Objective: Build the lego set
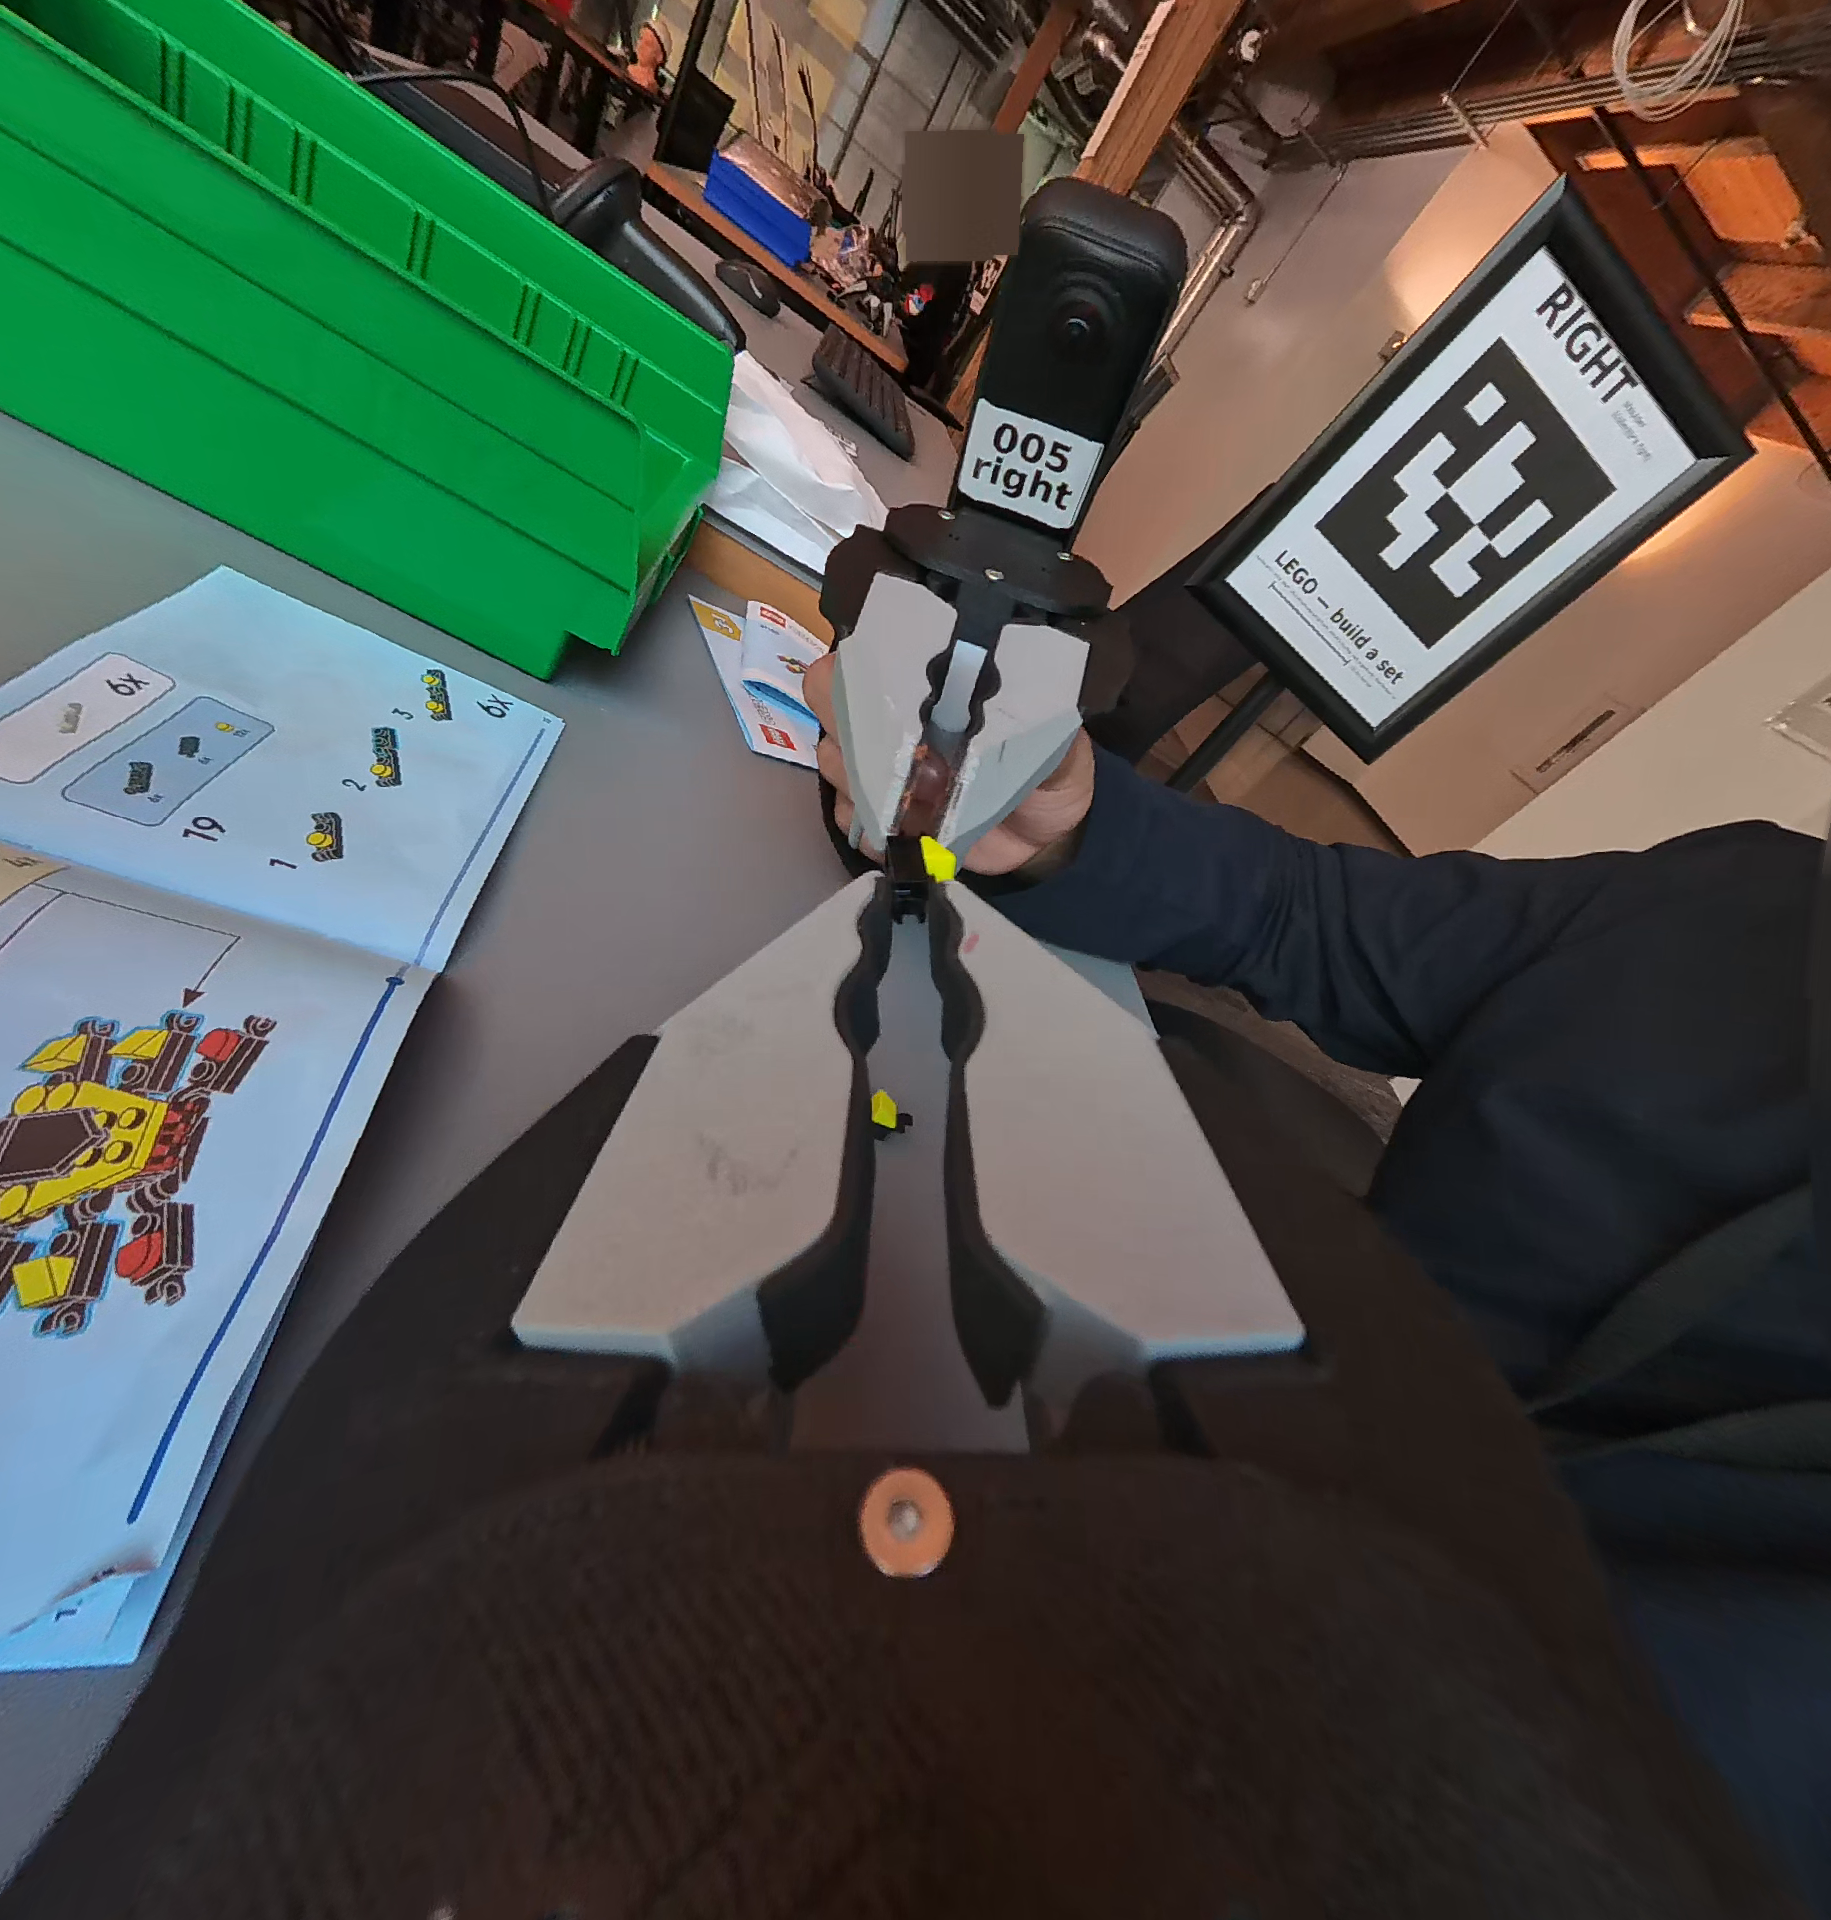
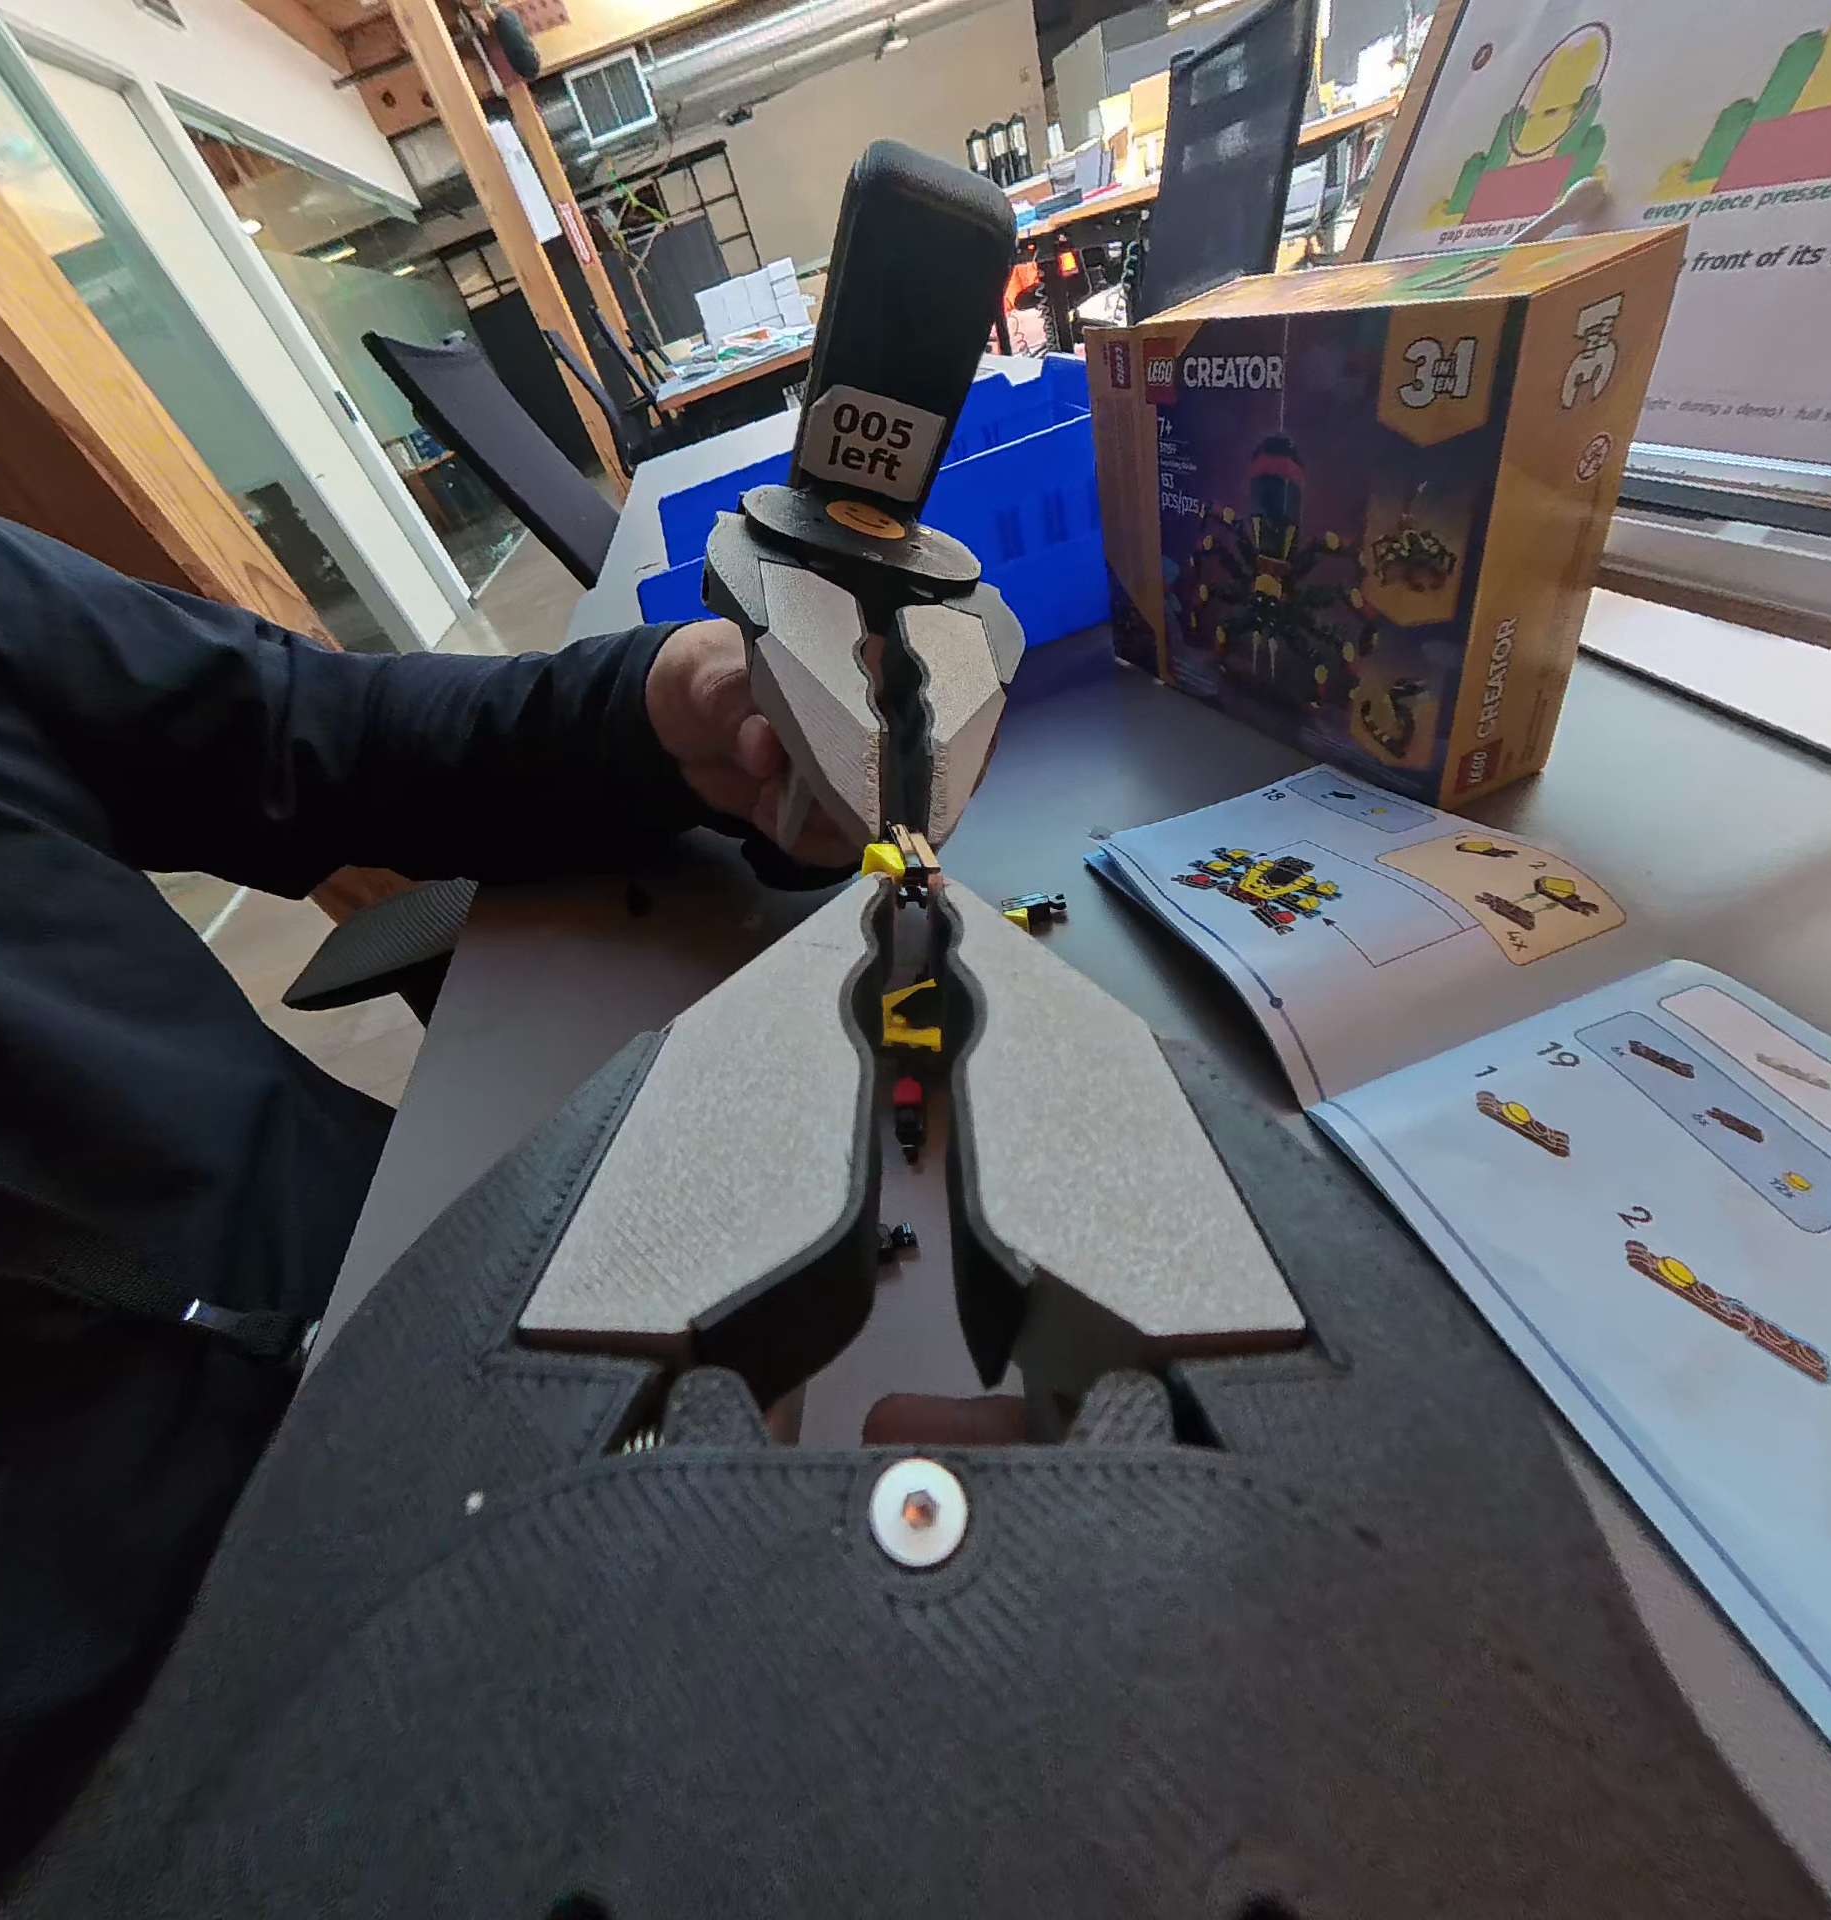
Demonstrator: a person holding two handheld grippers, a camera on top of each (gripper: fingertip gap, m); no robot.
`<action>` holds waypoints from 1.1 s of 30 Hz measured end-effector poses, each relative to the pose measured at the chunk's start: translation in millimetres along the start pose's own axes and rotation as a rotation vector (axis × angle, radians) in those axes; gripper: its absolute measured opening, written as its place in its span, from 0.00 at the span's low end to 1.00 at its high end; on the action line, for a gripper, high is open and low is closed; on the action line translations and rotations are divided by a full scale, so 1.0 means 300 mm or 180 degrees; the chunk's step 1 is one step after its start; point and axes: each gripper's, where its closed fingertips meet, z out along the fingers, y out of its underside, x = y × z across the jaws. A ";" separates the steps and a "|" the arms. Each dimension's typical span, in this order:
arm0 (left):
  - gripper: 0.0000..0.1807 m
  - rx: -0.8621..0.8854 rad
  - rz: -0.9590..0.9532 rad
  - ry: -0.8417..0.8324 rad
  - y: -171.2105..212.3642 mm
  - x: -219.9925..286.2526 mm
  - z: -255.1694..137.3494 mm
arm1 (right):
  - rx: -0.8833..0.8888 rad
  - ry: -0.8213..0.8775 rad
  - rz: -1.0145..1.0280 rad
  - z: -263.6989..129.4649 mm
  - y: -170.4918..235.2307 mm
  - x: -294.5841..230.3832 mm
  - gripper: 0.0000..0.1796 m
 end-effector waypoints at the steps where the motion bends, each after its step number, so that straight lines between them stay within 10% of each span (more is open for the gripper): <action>1: 0.02 0.0003 -0.0008 0.0025 0.000 0.003 -0.001 | 0.0013 -0.0019 0.0008 0.000 -0.001 -0.002 0.02; 17: 0.02 -0.0104 -0.0160 0.0210 0.020 0.024 0.012 | 0.0010 -0.0332 0.0204 0.026 0.012 -0.037 0.07; 21: 0.22 -0.1013 -0.0067 -0.0126 0.128 -0.036 -0.051 | -0.0144 -0.0077 0.0104 0.019 0.035 0.006 0.06; 33: 0.35 -0.1449 -0.0032 -0.0681 0.220 -0.181 -0.084 | -0.0890 0.0047 0.0135 0.056 0.167 0.018 0.06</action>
